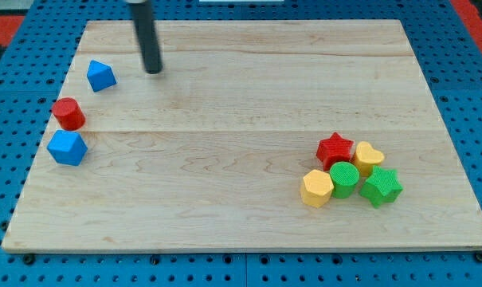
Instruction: Slide blue triangle diagonally to the top left of the red star
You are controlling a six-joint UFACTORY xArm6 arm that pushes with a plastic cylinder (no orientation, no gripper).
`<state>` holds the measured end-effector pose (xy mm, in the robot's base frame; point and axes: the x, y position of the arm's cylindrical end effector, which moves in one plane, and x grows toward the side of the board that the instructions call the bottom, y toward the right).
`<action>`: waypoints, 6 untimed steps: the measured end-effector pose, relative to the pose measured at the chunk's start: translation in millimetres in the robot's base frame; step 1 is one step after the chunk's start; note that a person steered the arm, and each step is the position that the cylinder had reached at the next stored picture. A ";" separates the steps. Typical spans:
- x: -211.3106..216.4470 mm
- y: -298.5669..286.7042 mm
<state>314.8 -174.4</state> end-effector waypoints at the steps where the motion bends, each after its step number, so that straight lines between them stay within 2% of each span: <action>1: -29.6 -15.0; 2: -69.2 -59.1; 3: -51.3 -126.7; 4: 2.4 -78.6; 5: 16.0 -1.0; 6: 32.7 -3.2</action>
<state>347.6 -177.6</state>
